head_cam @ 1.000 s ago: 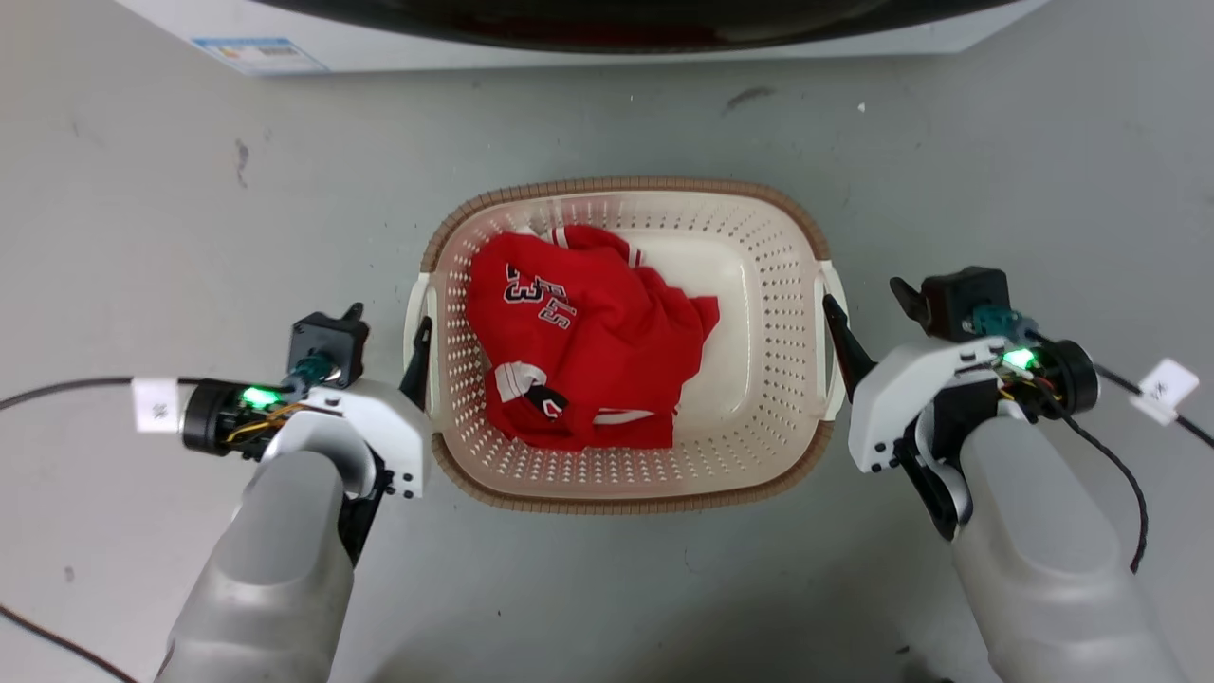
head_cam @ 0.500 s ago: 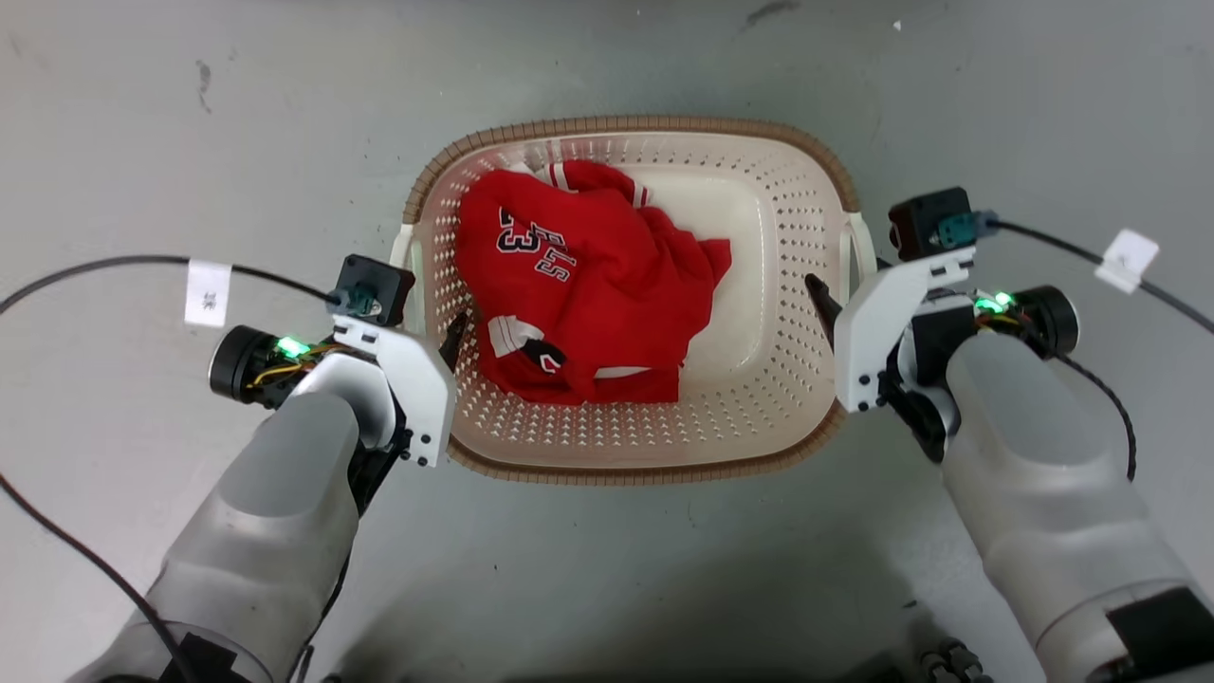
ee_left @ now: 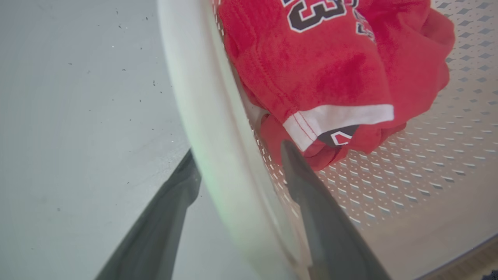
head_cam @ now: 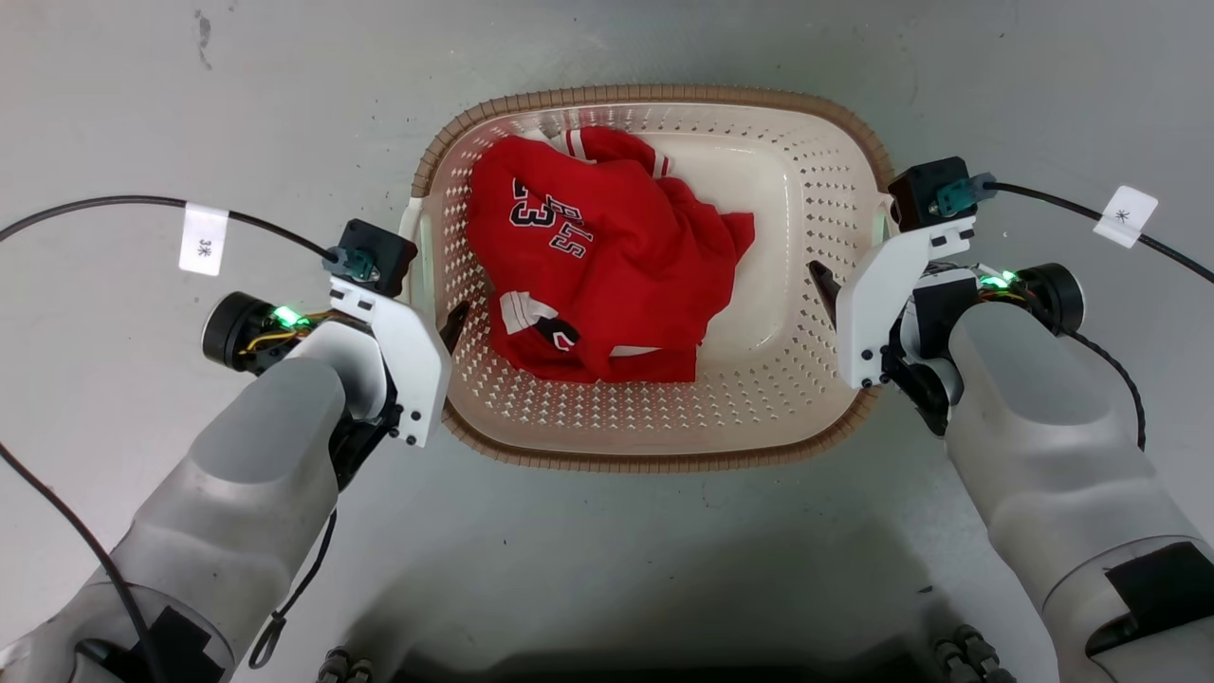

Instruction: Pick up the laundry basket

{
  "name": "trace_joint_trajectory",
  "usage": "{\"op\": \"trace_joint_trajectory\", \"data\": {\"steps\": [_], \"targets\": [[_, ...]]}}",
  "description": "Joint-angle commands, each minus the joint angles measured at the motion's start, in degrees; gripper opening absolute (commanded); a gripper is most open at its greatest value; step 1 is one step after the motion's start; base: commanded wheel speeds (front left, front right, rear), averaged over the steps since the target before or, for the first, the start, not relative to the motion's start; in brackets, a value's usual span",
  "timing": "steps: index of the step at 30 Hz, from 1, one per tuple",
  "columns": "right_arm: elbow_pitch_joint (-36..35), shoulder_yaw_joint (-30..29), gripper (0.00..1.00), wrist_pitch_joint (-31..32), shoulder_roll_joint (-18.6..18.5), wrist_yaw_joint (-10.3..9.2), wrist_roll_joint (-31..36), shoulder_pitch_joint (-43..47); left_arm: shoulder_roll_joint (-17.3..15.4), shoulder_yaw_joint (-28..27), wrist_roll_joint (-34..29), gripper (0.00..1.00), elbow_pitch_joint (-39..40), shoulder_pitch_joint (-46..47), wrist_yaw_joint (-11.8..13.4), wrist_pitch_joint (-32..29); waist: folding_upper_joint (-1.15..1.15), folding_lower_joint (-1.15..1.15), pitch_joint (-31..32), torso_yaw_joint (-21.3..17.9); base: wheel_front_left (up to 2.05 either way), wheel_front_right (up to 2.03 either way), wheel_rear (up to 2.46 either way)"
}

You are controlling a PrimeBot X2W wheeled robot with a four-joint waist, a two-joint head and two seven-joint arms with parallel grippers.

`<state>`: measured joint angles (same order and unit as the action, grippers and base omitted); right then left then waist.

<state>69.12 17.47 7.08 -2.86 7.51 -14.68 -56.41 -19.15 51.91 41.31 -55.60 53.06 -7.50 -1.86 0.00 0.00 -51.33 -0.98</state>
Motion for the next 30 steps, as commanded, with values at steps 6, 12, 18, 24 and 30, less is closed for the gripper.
{"op": "trace_joint_trajectory", "data": {"steps": [6,12,18,24,30], "targets": [[1.54,0.65,0.0,-0.76,-0.03,-0.04,-1.8,-0.95,-0.39,4.38,4.92,0.0,0.74,1.54,0.08,-0.23,0.0,0.0,-0.43,0.33,0.0,0.0,0.0],[2.5,1.85,0.0,-1.46,-0.08,0.04,-2.69,-0.95,-1.08,7.84,9.41,0.0,0.74,1.85,0.01,0.42,0.0,0.0,-0.03,0.14,0.0,0.0,0.0],[3.62,1.59,0.0,-1.77,-0.1,0.04,-2.68,-0.59,-2.12,11.88,13.48,0.0,2.08,1.38,0.01,-0.47,0.0,0.0,2.99,0.12,0.0,0.0,0.0],[4.58,1.65,0.0,2.82,-0.09,0.04,-1.35,2.53,-2.98,15.59,19.57,0.0,4.46,-0.87,-0.03,-3.16,0.0,0.0,10.27,0.68,0.0,0.0,0.0],[4.72,2.85,0.0,13.14,-0.07,0.05,-2.11,5.62,-4.76,19.2,27.2,0.0,9.93,-4.11,-0.24,-11.39,0.0,0.0,20.07,1.07,0.0,0.0,0.0]]}}
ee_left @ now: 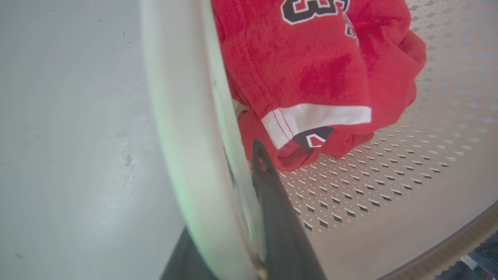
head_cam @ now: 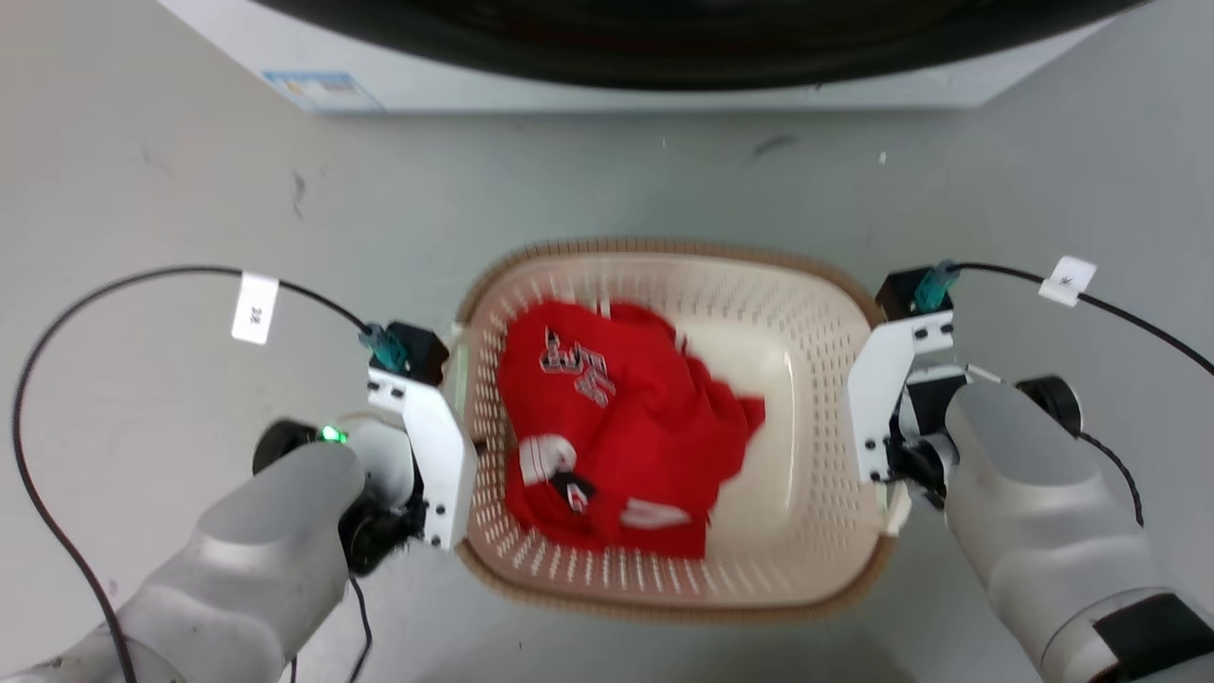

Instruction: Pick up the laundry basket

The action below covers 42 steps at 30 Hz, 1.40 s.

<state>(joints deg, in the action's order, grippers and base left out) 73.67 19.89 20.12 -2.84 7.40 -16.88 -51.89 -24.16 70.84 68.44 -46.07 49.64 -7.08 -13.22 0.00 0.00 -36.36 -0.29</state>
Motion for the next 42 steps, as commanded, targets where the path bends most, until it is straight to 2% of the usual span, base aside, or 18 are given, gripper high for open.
{"op": "trace_joint_trajectory", "data": {"steps": [1,11,19,25,35,42], "targets": [[0.23,1.0,0.0,2.42,-0.05,0.16,-0.05,2.02,-0.2,0.56,1.52,0.0,1.33,-1.49,-0.68,-1.84,0.0,0.0,7.21,0.45,0.0,0.0,0.0],[-1.51,7.71,0.0,18.88,-0.2,0.16,-4.6,6.03,-4.22,1.96,9.65,0.0,6.69,-5.82,-0.7,-15.7,0.0,0.0,23.5,0.21,0.0,0.0,0.0],[-2.74,10.32,0.0,26.44,-0.22,0.17,-9.73,8.27,-5.39,2.28,13.52,0.0,7.39,-9.19,-0.68,-22.46,0.0,0.0,32.25,0.0,0.0,0.0,0.0],[-3.03,12.95,0.0,30.06,-0.36,0.17,-10.71,9.74,-6.35,2.34,16.0,0.0,6.35,-11.79,-0.6,-26.46,0.0,0.0,36.73,-0.15,0.0,0.0,0.0],[-4.21,15.04,0.0,31.79,-0.55,0.17,-13.16,10.89,-6.08,2.07,18.35,0.0,3.77,-12.82,-0.44,-30.5,0.0,0.0,41.21,0.35,0.0,0.0,0.0],[-4.46,16.13,0.0,32.76,-0.6,0.17,-14.68,11.93,-5.93,2.2,17.42,0.0,3.14,-12.0,-0.43,-32.41,0.0,0.0,42.52,0.36,0.0,0.0,0.0]]}}
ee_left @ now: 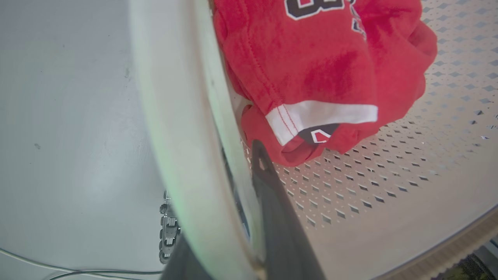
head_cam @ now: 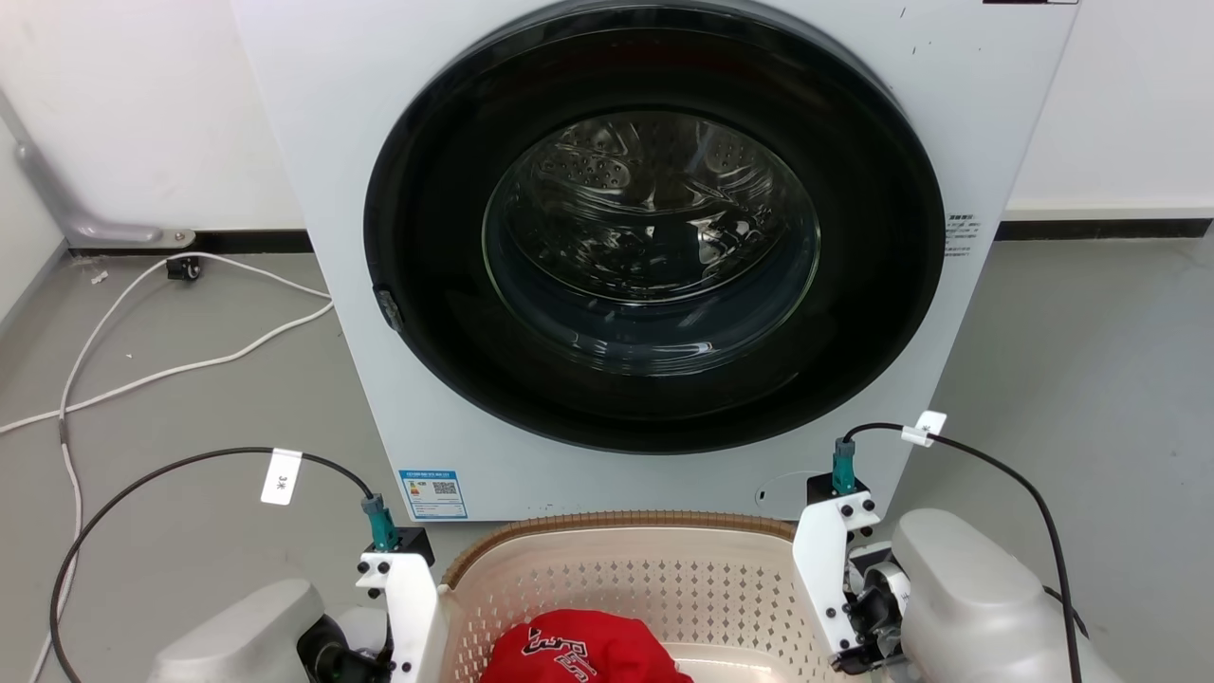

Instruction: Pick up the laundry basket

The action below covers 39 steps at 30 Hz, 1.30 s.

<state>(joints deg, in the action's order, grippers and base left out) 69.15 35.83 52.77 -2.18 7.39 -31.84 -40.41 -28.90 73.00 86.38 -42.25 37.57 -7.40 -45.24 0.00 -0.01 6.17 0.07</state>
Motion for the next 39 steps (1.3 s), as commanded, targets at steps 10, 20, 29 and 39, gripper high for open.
{"op": "trace_joint_trajectory", "data": {"steps": [10,20,29,39], "targets": [[-0.32,1.68,0.0,-0.13,-1.14,0.2,-1.13,0.59,-0.21,0.06,-0.32,0.0,-1.38,-0.86,-0.11,-0.86,0.0,0.01,0.25,-0.7,0.0,0.0,0.0],[-0.24,2.53,0.0,-0.42,-1.11,0.23,-2.59,-0.69,0.05,-0.11,-0.76,0.0,-1.9,1.57,-0.11,-1.66,0.0,0.01,-0.44,-1.32,0.0,0.0,0.0],[0.04,3.41,0.0,-0.46,-1.08,0.24,-3.5,-2.07,0.23,-0.09,-1.26,0.0,-2.21,2.19,-0.11,-1.68,0.0,0.01,-0.86,-2.03,0.0,0.0,0.0],[0.71,4.21,0.0,-0.8,-1.02,0.24,-4.18,-2.85,0.93,-0.34,-1.19,0.0,-2.57,2.9,-0.11,-1.36,0.0,0.01,-0.96,-2.46,0.0,0.0,0.0]]}}
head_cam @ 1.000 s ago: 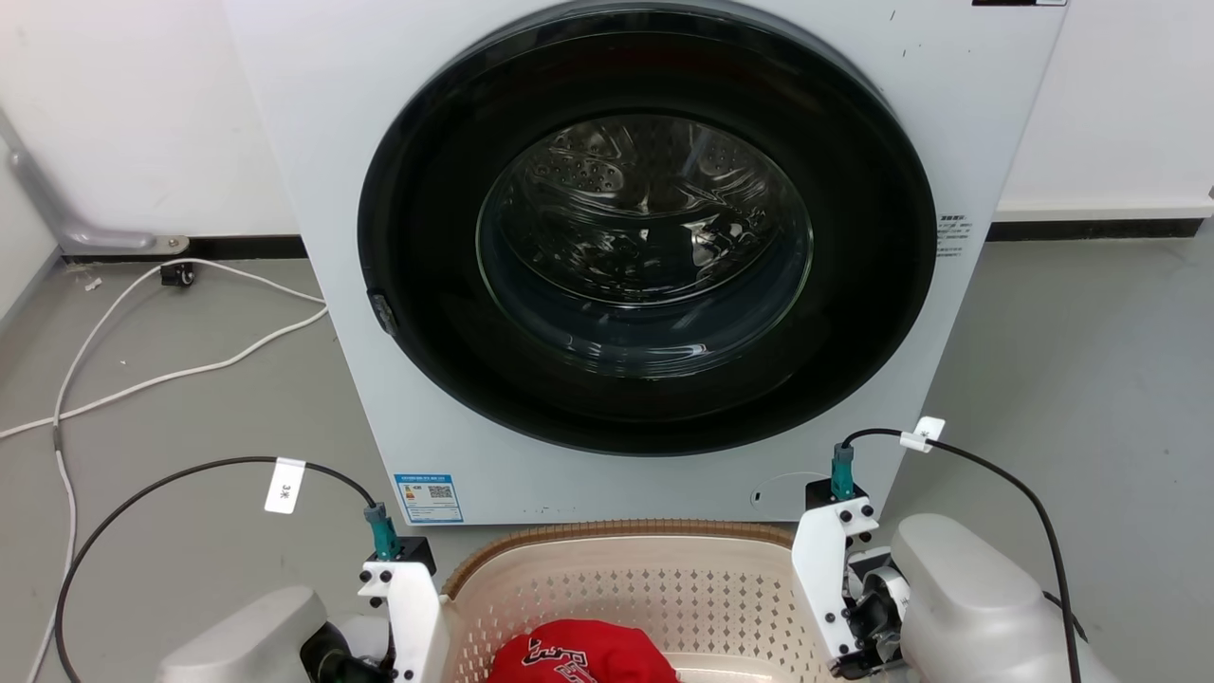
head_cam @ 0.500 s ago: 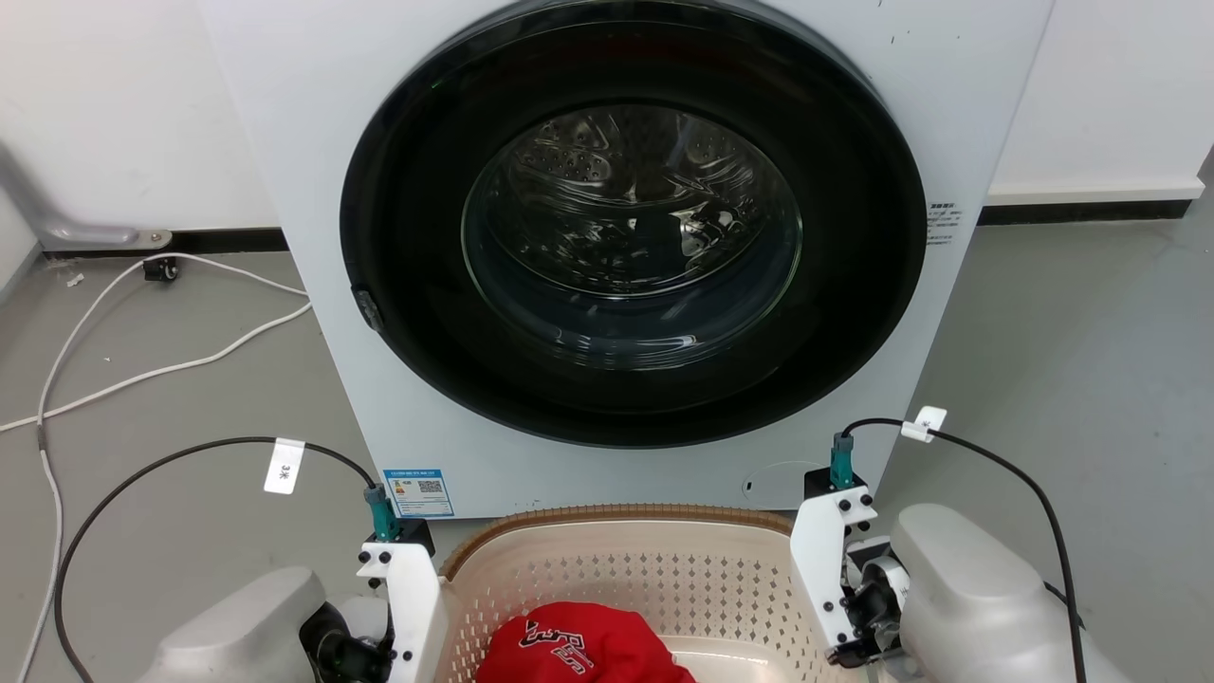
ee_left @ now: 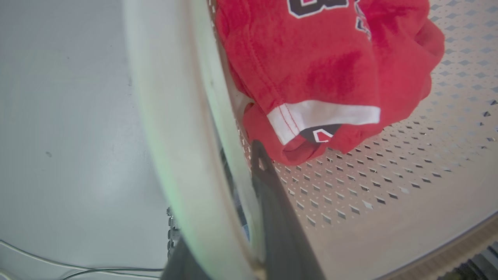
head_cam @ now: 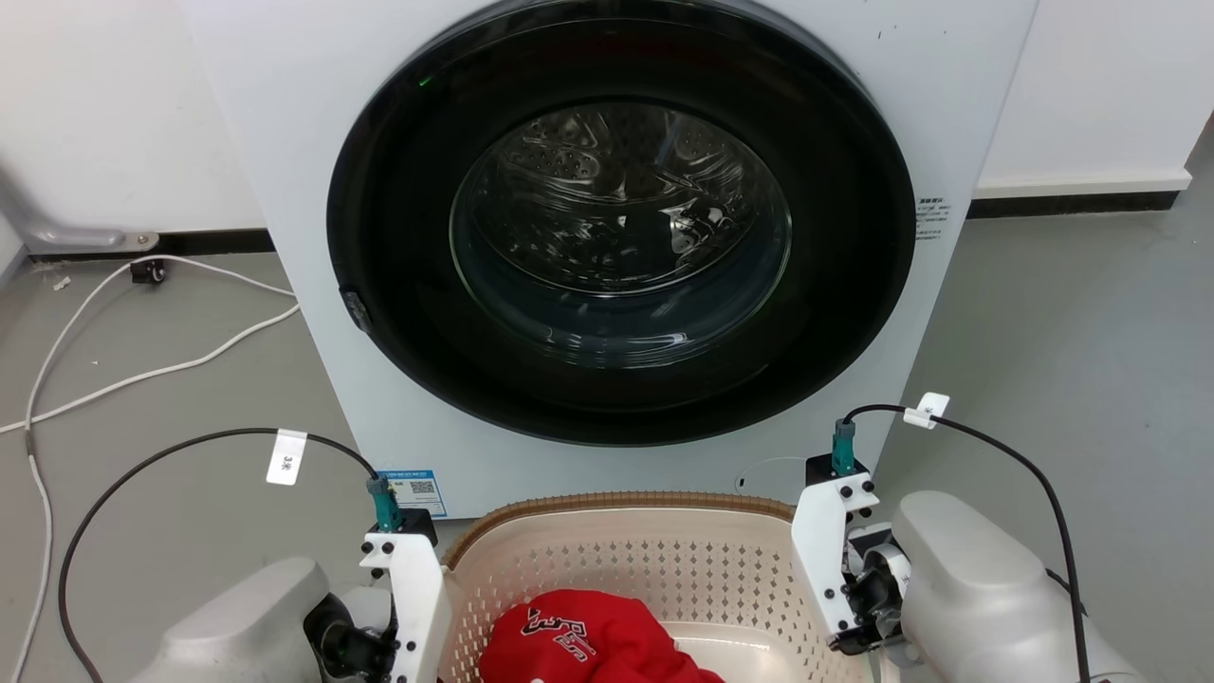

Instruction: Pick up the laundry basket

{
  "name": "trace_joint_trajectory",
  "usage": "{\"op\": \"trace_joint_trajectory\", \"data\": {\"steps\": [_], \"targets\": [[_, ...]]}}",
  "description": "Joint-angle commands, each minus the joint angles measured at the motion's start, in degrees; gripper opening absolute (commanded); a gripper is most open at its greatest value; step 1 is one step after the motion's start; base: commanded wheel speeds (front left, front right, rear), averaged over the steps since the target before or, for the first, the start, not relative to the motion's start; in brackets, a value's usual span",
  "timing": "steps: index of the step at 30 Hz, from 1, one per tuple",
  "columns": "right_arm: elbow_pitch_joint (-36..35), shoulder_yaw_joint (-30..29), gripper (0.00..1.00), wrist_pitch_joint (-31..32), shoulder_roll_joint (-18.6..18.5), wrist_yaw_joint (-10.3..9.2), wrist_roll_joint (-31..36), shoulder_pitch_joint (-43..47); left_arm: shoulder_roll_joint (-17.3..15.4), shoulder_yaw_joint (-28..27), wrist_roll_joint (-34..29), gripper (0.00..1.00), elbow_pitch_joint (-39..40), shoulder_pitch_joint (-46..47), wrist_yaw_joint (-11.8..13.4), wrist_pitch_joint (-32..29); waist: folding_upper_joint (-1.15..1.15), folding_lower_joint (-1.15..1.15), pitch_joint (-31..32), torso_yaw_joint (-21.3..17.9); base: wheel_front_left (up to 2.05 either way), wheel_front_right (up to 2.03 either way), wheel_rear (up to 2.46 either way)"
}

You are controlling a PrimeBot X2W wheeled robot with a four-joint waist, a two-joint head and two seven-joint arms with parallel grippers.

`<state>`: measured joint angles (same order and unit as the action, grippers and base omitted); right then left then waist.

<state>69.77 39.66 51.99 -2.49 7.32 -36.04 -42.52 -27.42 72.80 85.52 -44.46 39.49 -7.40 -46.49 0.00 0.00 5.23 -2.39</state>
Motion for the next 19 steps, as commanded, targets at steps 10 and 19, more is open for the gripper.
{"op": "trace_joint_trajectory", "data": {"steps": [10,19], "targets": [[0.02,1.34,0.0,-0.28,-0.64,0.3,-0.95,-1.12,-0.34,-0.14,-0.42,0.0,-0.55,1.47,-0.11,-0.31,0.0,0.0,-0.14,0.0,0.0,0.0,0.0],[0.43,1.94,0.0,-0.56,-0.65,0.3,-1.45,-1.9,-0.5,-0.05,-0.76,0.0,-0.92,1.25,-0.11,-0.29,0.0,0.0,-0.14,-0.19,0.0,0.0,0.0]]}}
